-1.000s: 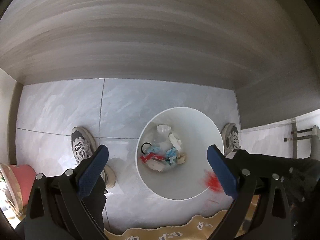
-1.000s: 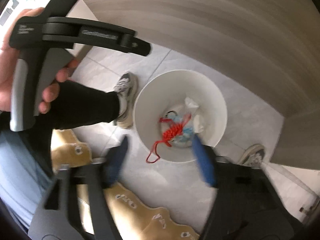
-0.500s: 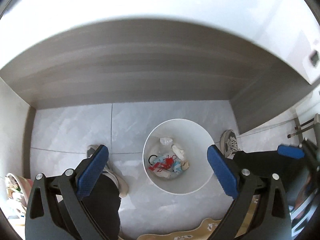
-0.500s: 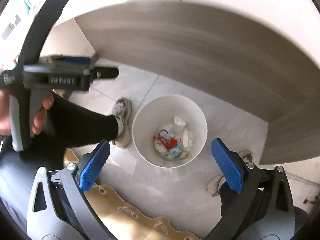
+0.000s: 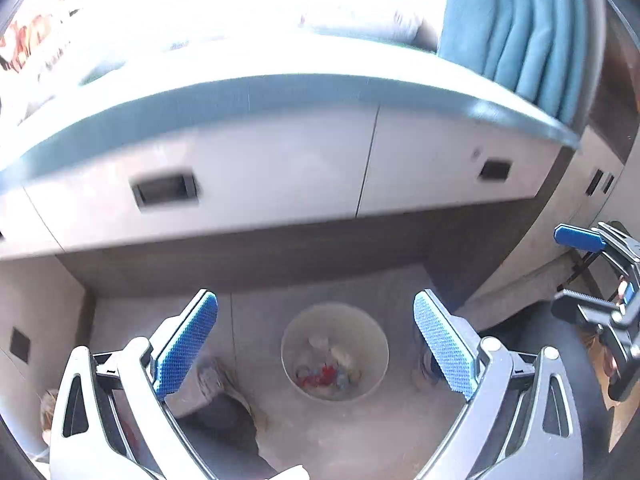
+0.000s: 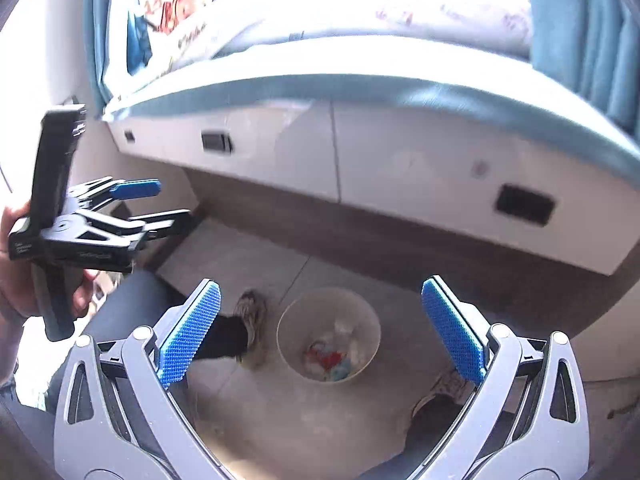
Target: Collect trash
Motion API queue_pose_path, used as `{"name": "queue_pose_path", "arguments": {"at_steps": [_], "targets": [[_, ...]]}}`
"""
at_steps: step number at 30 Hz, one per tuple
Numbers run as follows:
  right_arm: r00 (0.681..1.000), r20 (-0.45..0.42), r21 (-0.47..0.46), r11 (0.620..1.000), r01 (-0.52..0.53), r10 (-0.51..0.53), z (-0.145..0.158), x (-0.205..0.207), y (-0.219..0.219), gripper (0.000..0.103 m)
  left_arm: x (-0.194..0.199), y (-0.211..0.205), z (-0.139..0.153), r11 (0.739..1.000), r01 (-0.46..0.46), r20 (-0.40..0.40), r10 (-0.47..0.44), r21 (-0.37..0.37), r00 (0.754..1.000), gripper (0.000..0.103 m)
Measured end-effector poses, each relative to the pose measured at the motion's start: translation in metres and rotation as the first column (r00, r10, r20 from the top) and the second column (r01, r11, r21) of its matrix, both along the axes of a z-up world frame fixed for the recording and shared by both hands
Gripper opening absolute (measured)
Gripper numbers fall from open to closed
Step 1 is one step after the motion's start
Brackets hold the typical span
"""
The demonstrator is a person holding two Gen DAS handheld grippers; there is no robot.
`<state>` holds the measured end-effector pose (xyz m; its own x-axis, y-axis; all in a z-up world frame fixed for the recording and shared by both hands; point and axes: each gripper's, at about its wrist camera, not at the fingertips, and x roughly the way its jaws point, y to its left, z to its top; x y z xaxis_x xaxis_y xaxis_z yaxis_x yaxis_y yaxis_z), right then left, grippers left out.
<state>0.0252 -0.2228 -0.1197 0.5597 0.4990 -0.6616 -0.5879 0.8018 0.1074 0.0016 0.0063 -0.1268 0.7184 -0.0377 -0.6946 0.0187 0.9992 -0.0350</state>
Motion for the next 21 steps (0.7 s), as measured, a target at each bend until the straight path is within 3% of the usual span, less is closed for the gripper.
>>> {"name": "queue_pose_path", "arguments": {"at_steps": [10, 15, 21], "targets": [[0.984, 0.161, 0.047, 0.996, 0.071, -0.078, 0.071, -0.041, -0.028, 0.098, -0.048, 0.0, 0.092, 0.999, -0.001, 0.22, -0.006, 0.032, 0.975, 0.097], [0.963, 0.252, 0.078, 0.994, 0.076, -0.093, 0.109, -0.069, -0.034, 0.098, -0.069, -0.005, 0.121, 1.0, 0.002, 0.287, -0.01, 0.029, 0.958, 0.097], [0.95, 0.29, 0.072, 0.993, 0.095, -0.112, 0.137, -0.089, -0.036, 0.098, -0.094, -0.011, 0.143, 1.0, 0.024, 0.333, -0.024, 0.004, 0.943, 0.097]]}}
